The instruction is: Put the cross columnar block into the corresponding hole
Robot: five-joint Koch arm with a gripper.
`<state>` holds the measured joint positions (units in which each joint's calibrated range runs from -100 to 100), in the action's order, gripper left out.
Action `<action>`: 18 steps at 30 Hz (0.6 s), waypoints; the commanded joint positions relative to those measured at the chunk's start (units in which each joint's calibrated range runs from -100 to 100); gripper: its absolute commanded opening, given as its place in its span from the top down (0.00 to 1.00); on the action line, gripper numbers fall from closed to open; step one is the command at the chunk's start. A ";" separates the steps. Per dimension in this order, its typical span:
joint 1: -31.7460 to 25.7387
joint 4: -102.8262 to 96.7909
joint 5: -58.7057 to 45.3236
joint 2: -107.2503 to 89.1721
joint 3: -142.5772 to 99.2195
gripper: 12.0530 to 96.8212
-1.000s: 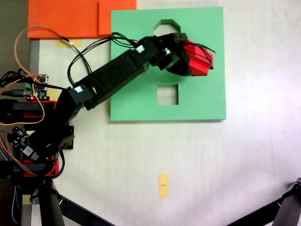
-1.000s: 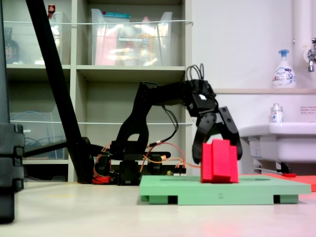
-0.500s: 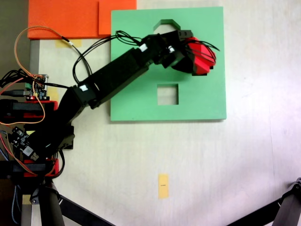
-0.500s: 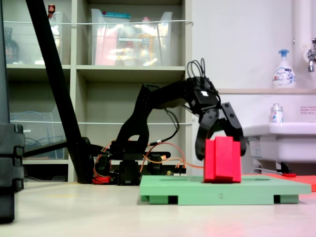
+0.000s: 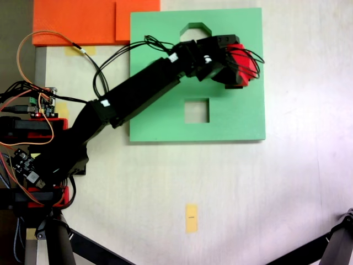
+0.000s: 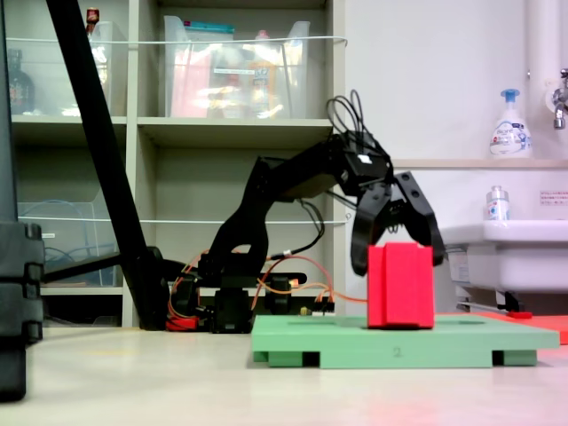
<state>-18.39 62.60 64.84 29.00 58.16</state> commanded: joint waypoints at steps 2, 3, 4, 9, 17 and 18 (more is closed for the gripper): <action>-0.39 -1.51 1.61 1.72 1.46 0.67; -0.49 -0.83 1.61 1.45 1.56 0.67; -0.63 -0.06 1.61 0.75 1.56 0.67; -1.32 4.85 1.61 -3.30 1.56 0.67; -1.76 9.76 1.61 -10.29 1.46 0.64; -1.76 9.76 1.61 -10.84 1.46 0.64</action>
<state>-19.46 72.49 65.86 23.67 57.77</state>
